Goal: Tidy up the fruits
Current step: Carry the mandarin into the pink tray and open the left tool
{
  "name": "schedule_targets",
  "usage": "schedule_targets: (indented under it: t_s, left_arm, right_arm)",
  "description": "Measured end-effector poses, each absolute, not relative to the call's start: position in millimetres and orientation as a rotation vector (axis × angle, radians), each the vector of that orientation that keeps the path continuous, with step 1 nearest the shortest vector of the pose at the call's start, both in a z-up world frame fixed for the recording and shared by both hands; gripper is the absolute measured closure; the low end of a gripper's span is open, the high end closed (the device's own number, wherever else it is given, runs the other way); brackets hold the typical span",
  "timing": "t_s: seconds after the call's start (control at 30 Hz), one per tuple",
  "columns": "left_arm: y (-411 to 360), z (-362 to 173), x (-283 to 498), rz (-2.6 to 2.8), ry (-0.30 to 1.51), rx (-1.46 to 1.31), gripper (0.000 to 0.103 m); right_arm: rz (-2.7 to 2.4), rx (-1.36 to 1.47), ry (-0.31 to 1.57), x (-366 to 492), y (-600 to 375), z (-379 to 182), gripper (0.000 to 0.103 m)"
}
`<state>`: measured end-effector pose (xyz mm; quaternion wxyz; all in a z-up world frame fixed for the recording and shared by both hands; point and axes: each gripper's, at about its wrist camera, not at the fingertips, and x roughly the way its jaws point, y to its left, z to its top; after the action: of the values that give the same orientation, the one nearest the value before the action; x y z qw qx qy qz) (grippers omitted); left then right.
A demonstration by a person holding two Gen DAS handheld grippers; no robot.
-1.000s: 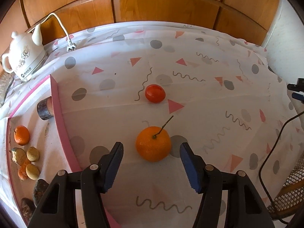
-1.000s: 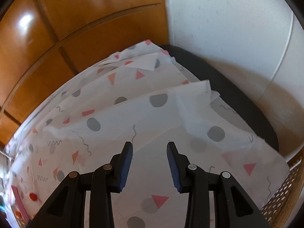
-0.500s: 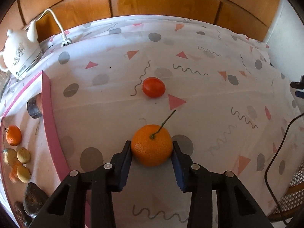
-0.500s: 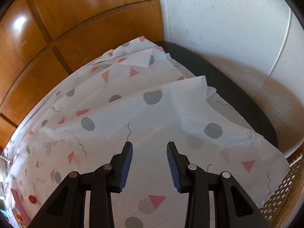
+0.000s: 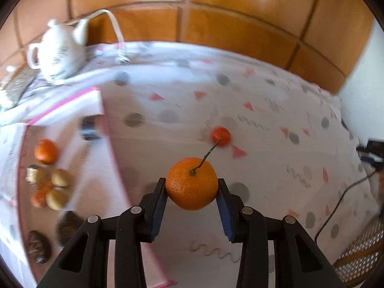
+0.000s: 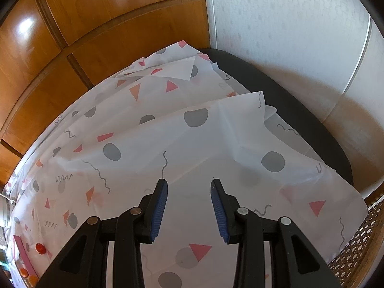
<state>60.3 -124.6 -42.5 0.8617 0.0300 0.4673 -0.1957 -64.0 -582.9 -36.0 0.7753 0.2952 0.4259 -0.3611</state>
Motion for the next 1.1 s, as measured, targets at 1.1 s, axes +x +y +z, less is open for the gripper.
schedule_targets:
  t_s: [1.1]
  left_arm:
    - [4,-36,58,-0.042,0.864,-0.062,0.033]
  right_arm:
    - [-0.651,0.540,0.965,-44,-552,-36,0.065]
